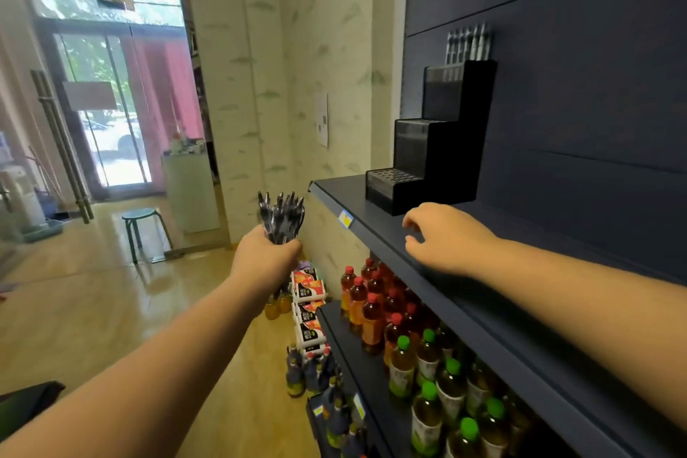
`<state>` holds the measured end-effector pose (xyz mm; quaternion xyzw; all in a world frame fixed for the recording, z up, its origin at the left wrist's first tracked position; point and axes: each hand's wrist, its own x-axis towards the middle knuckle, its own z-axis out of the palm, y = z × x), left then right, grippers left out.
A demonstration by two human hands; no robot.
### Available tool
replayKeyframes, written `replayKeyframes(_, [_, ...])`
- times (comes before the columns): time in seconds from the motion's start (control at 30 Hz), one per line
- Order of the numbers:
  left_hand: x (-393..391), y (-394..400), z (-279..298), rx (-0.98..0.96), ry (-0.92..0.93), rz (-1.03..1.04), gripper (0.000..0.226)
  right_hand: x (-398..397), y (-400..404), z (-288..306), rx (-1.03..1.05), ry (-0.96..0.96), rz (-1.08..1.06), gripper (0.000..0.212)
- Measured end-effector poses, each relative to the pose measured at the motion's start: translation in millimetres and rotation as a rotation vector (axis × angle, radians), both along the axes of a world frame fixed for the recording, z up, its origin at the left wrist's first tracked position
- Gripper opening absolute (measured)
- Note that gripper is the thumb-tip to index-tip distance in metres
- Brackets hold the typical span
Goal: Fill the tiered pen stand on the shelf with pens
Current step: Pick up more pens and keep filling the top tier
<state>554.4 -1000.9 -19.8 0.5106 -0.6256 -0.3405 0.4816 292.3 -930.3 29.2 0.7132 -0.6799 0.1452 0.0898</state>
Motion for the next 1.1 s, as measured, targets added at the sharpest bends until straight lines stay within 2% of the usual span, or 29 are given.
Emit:
replayKeyframes(0.17, [22.3, -82.7, 5.7, -0.056, -0.025, -0.09, 0.005, 30.3, -70.6, -2.5, -0.014, -0.018, -0.092, 0.035])
replayKeyframes(0.37, [30.2, -184.7, 12.2, -0.038, 0.029, -0.254, 0.016, 60.7, -141.5, -1.4, -0.053, -0.054, -0.171, 0.029])
replayKeyframes(0.63, [-16.5, -269.6, 11.1, -0.039, 0.029, -0.521, 0.012, 74.5, -203.1, 1.7, -0.126, -0.314, -0.185, 0.011])
replayKeyframes(0.77, [-59.2, -303.3, 12.5, -0.08, 0.063, -0.654, 0.019, 69.9, -238.6, 9.0, -0.212, -0.491, -0.159, 0.018])
replayKeyframes(0.87, [-90.2, -323.9, 17.5, -0.143, 0.086, -0.76, 0.004, 60.6, -268.9, 12.3, -0.262, -0.526, -0.144, 0.018])
replayKeyframes(0.93, [-105.5, -337.9, 25.8, -0.165, 0.121, -0.793, 0.013, 50.3, -291.4, 15.9, -0.336, -0.565, -0.158, 0.016])
replayKeyframes(1.03, [-120.0, -363.3, 40.9, -0.204, 0.148, -0.832, 0.014, 35.8, -322.1, 23.7, -0.425, -0.769, -0.151, 0.023])
replayKeyframes(1.1, [-129.8, -380.5, 49.4, -0.238, 0.163, -0.874, 0.011, 28.9, -336.3, 28.7, -0.438, -0.822, -0.146, 0.021])
